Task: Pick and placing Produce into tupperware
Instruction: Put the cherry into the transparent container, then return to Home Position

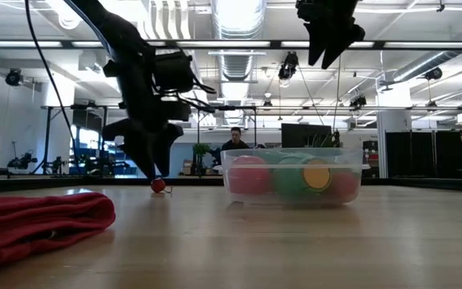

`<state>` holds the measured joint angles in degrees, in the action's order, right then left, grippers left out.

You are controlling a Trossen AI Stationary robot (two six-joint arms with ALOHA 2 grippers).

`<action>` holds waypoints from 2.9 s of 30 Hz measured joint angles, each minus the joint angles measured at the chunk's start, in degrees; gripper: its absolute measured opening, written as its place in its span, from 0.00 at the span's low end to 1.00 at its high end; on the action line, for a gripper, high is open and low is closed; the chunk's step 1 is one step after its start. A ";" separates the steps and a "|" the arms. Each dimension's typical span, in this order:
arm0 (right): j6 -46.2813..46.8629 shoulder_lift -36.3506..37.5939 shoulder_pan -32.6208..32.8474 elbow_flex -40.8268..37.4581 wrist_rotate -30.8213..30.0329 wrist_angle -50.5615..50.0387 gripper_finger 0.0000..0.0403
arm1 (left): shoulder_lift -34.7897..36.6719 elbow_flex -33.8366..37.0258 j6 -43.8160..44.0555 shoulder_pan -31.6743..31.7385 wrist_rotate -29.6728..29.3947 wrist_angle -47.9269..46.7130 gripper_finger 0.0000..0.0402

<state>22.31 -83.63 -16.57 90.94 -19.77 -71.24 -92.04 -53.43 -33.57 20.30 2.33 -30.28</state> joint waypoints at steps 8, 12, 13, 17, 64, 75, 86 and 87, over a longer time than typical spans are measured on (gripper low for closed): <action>0.04 1.22 -0.43 0.00 -0.42 0.02 0.60 | -4.16 0.03 0.07 0.08 -0.31 0.24 0.46; 0.20 1.33 -0.43 0.00 -0.42 -0.01 0.60 | -4.32 -0.02 0.17 0.08 -0.36 0.25 0.42; 0.20 1.34 -0.43 0.00 -0.44 -0.01 0.60 | -4.03 -0.01 0.18 0.06 -0.40 0.19 0.41; 0.10 1.40 -0.60 0.00 -0.44 -0.02 0.60 | -3.26 0.02 0.18 0.13 -0.91 1.05 0.35; 6.92 1.53 5.00 0.00 -0.87 -2.76 0.60 | -0.56 -10.90 40.29 -14.13 23.52 19.04 0.20; 0.23 3.47 5.57 0.00 -1.24 -3.84 0.60 | -9.29 -14.28 50.24 -17.71 8.39 19.38 0.33; -0.86 8.56 5.59 0.00 -1.25 -4.89 0.60 | -8.13 -19.66 59.15 -18.28 8.24 14.81 0.59; -1.08 9.25 5.59 0.00 -1.29 -4.87 0.60 | -6.59 -20.11 59.82 -18.28 8.30 14.58 0.59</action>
<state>21.22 -74.39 -10.98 90.94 -21.06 -76.12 -98.63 -73.54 26.26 2.02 10.63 -15.70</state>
